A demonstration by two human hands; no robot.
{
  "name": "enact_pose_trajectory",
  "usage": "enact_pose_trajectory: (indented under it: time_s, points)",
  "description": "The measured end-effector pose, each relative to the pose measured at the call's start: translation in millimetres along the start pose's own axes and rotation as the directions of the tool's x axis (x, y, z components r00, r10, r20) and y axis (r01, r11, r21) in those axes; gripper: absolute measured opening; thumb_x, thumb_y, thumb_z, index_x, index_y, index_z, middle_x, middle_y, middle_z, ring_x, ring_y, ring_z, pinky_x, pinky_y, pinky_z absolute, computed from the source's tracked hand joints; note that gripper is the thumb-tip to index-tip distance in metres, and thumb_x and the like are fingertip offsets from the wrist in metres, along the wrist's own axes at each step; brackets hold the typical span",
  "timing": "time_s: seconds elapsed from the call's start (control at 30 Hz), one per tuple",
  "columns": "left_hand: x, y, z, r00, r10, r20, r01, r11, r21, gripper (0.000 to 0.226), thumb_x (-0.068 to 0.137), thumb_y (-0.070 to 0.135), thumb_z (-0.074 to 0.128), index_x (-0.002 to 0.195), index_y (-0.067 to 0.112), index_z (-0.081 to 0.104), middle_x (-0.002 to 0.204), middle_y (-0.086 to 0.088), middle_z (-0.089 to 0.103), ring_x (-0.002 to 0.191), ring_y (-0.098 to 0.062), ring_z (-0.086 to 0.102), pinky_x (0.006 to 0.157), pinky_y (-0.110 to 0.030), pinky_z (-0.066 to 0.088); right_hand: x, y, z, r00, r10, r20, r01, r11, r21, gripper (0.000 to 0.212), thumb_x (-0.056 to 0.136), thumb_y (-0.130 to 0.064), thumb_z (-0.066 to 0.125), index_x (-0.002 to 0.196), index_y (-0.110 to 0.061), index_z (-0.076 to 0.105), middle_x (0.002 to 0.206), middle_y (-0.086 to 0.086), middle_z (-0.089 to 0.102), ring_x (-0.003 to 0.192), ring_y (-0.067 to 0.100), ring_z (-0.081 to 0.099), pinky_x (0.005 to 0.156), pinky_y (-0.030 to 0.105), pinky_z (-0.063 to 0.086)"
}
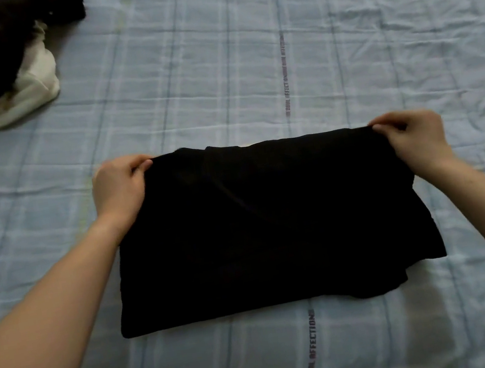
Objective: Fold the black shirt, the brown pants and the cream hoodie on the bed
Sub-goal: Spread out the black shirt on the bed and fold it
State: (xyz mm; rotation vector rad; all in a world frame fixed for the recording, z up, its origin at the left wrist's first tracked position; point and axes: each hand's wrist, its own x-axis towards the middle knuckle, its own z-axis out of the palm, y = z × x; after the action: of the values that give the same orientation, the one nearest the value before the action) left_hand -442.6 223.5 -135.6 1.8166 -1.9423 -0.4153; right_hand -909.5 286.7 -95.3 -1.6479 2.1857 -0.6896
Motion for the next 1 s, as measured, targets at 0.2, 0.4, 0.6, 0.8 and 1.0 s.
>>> enact_pose_trajectory:
  time_s: [0.2,0.4,0.6,0.8,1.0]
  points:
    - [1.0,13.8,3.0,0.998,-0.059,0.02,0.057,0.993,0.104,0.027,0.096,0.016,0.054,0.116,0.005,0.069,0.115,-0.022,0.067,0.107,-0.039,0.061,0.091,-0.046,0.046,-11.6,-5.7,10.9,0.995,0.057,-0.086,-0.063,0.996,-0.061,0.025,0.097,-0.013,0.056,0.112,0.001,0.072,0.112,0.021,0.071,0.107,0.035,0.064,0.089,0.03,0.042]
    - [-39.5,92.4,44.9,0.918,0.324,0.23,-0.371,0.906,0.203,0.056,0.098,0.046,0.026,0.149,0.023,0.034,0.156,-0.002,0.034,0.146,-0.026,0.026,0.116,-0.053,0.014,-58.8,-62.2,78.0,0.957,-0.265,0.122,0.291,0.896,-0.335,0.052,0.102,-0.04,0.033,0.151,-0.023,0.037,0.155,0.001,0.039,0.147,0.025,0.027,0.12,0.052,0.01]
    - [-61.7,76.7,50.8,0.877,0.356,0.322,-0.441,0.863,0.247,0.059,0.099,0.046,0.028,0.154,0.024,0.019,0.162,-0.002,0.019,0.15,-0.022,0.01,0.121,-0.048,0.008,-74.8,-42.4,71.8,0.95,-0.262,0.171,0.304,0.899,-0.314,0.053,0.104,-0.038,0.035,0.155,-0.024,0.027,0.16,0.0,0.028,0.151,0.02,0.017,0.122,0.05,0.008]
    - [-156.9,61.9,13.4,0.763,0.588,0.269,-0.613,0.79,0.014,0.053,0.092,0.046,0.055,0.134,0.014,0.057,0.143,-0.004,0.052,0.139,-0.021,0.041,0.117,-0.053,0.023,-190.0,-4.3,38.7,0.883,-0.466,0.055,0.468,0.866,-0.178,0.035,0.094,-0.027,0.058,0.121,-0.004,0.064,0.12,0.011,0.063,0.115,0.029,0.058,0.106,0.048,0.041]
    - [-181.3,35.4,8.0,0.657,0.643,0.394,-0.744,0.637,0.201,0.048,0.093,0.009,0.044,0.141,0.009,0.049,0.146,-0.009,0.047,0.136,-0.03,0.043,0.11,-0.055,0.035,-206.7,11.7,43.3,0.881,-0.455,0.133,0.473,0.831,-0.292,0.033,0.079,0.003,0.077,0.111,0.001,0.072,0.107,0.014,0.073,0.088,0.037,0.07,0.081,0.044,0.058]
